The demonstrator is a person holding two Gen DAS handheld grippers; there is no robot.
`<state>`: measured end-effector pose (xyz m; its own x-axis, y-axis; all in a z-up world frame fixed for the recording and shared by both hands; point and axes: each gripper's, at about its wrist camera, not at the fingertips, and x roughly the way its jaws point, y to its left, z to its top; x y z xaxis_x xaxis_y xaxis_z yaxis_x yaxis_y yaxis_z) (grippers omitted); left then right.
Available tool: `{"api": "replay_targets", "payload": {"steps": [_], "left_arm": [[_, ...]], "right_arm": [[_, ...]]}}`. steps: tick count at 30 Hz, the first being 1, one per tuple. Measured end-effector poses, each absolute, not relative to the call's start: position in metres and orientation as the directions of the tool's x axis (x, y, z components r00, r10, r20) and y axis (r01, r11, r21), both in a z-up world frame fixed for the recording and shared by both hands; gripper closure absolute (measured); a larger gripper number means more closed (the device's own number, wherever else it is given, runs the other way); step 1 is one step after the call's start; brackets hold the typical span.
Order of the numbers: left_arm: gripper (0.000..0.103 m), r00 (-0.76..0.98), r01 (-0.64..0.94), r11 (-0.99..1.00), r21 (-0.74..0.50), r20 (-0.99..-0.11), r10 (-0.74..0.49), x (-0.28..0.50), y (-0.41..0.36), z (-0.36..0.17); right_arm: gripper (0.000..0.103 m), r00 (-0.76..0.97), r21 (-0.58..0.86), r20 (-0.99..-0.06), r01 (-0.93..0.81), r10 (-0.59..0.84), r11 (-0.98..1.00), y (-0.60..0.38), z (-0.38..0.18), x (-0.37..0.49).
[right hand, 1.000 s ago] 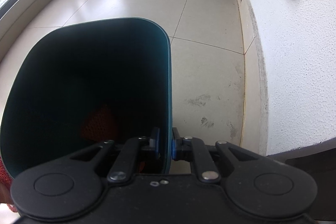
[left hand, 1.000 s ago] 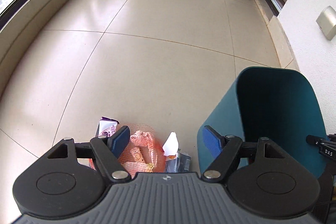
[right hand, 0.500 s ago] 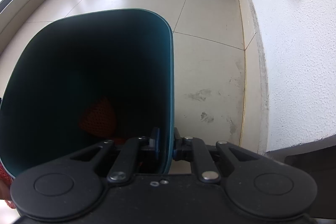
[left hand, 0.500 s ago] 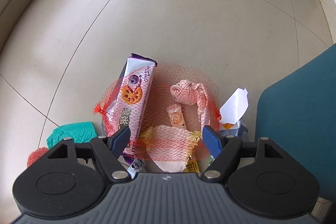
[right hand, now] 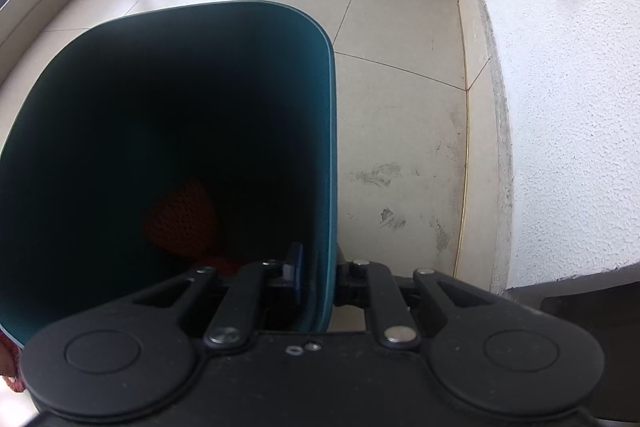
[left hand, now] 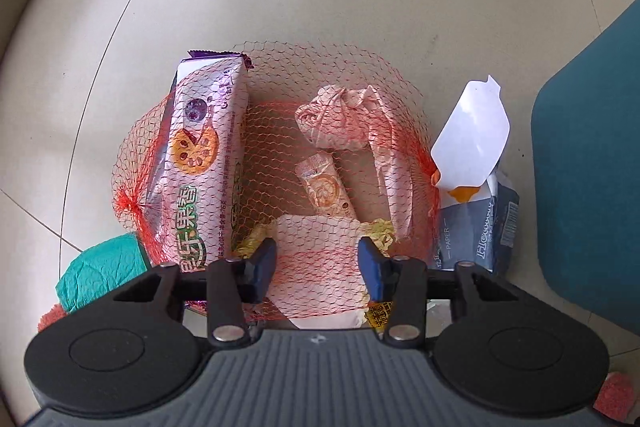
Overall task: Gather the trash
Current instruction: 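Lower the left gripper and grasp the grey-blue snack bag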
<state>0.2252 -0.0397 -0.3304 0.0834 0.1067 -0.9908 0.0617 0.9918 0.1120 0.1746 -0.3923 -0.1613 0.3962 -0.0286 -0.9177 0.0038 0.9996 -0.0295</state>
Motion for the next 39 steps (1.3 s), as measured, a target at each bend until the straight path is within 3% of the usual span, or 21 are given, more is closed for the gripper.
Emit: {"api": "replay_targets", "payload": {"steps": [3,11,15,17,18,20,21,22,27,29,34,39], "left_arm": [[0.097,0.094,0.049,0.991,0.125,-0.988,0.120,0.225,-0.036,-0.328],[0.100,0.172,-0.010,0.995,0.096,-0.980,0.096,0.225,-0.021,-0.285],[0.098,0.129,0.044,0.998,-0.052,-0.990,-0.058,0.216,-0.030,-0.279],[0.092,0.113,0.069,0.994,-0.085,-0.989,-0.093,0.209,-0.044,-0.283],[0.084,0.103,0.081,0.991,-0.107,-0.988,-0.115,0.206,-0.050,-0.285],[0.060,0.093,0.107,0.987,-0.122,-0.987,-0.132,0.201,-0.066,-0.291],[0.037,0.095,0.120,0.985,-0.123,-0.986,-0.135,0.198,-0.073,-0.293],[0.028,0.103,0.132,0.984,-0.124,-0.985,-0.138,0.195,-0.080,-0.296],[0.029,0.067,0.169,0.983,-0.076,-0.994,-0.088,0.191,-0.110,-0.318],[0.031,0.069,0.190,0.981,-0.040,-0.996,-0.054,0.188,-0.119,-0.328],[0.075,0.059,0.204,0.978,0.031,-0.998,0.019,0.187,-0.127,-0.344],[0.088,0.088,0.168,0.985,0.025,-0.996,0.010,0.189,-0.109,-0.330]], "right_arm": [[0.089,0.395,-0.025,-0.918,0.008,-0.026,1.000,-0.393,-0.163,0.175],[0.090,0.401,-0.022,-0.916,0.011,-0.025,1.000,-0.395,-0.161,0.172],[0.090,0.403,-0.019,-0.915,0.012,-0.022,1.000,-0.397,-0.161,0.171],[0.090,0.403,-0.019,-0.915,0.011,-0.022,1.000,-0.397,-0.161,0.171],[0.090,0.402,-0.019,-0.915,0.011,-0.022,1.000,-0.396,-0.161,0.171],[0.090,0.403,-0.018,-0.915,0.010,-0.020,1.000,-0.397,-0.161,0.171],[0.090,0.404,-0.017,-0.915,0.010,-0.020,1.000,-0.397,-0.161,0.171],[0.090,0.404,-0.020,-0.914,0.008,-0.022,1.000,-0.396,-0.161,0.170],[0.089,0.401,-0.026,-0.916,0.002,-0.024,1.000,-0.396,-0.162,0.171],[0.089,0.401,-0.027,-0.916,-0.003,-0.024,1.000,-0.395,-0.163,0.172],[0.089,0.392,-0.024,-0.920,-0.011,-0.018,1.000,-0.393,-0.165,0.172],[0.090,0.392,-0.022,-0.920,-0.010,-0.017,1.000,-0.393,-0.164,0.173]]}}
